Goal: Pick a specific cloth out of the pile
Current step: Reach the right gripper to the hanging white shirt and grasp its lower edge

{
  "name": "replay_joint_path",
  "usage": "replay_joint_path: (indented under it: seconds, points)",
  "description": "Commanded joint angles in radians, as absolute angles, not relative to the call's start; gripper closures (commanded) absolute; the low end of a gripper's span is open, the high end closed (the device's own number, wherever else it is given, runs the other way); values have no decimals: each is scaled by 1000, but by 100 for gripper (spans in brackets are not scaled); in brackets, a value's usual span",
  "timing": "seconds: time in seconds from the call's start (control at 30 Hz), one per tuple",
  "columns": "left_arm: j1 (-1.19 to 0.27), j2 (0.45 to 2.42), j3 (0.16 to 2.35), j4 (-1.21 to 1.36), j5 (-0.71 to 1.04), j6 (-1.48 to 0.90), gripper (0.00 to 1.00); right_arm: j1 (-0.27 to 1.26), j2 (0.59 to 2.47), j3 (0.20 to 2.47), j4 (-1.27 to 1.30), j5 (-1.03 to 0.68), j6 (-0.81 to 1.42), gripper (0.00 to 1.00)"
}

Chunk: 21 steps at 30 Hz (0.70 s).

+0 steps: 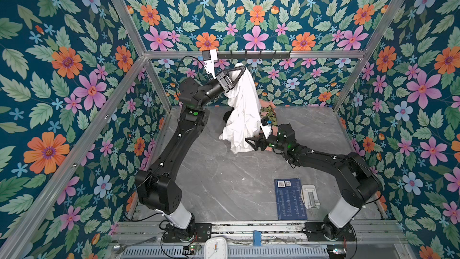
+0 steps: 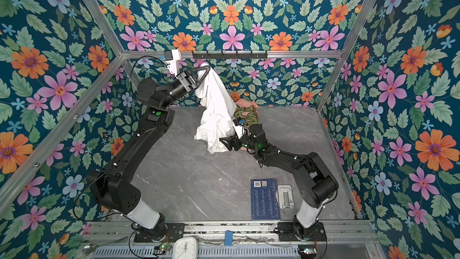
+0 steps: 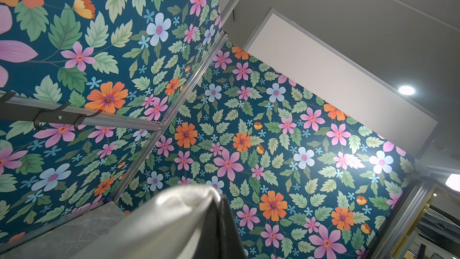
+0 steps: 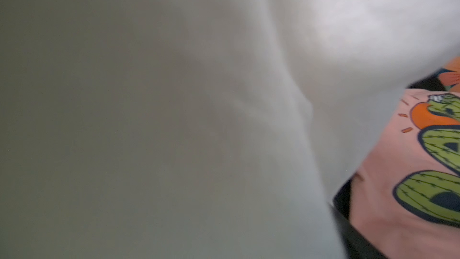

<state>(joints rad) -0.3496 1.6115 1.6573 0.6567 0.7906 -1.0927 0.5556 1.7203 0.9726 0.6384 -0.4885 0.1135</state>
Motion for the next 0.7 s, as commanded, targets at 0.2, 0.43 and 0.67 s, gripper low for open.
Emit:
replay_joint_path:
  seconds: [0.2, 0.43, 0.67]
  points:
    - [-345, 1585, 1646, 694, 790, -1059, 100, 557, 1707, 1006, 615, -534, 132, 58]
    - [-330, 1568, 1622, 681, 783, -1044, 100, 557, 1668, 999, 571, -534, 132, 81]
    - [-304, 1543, 1585, 669, 783, -1032, 100, 557, 1538, 974, 515, -492, 107, 89]
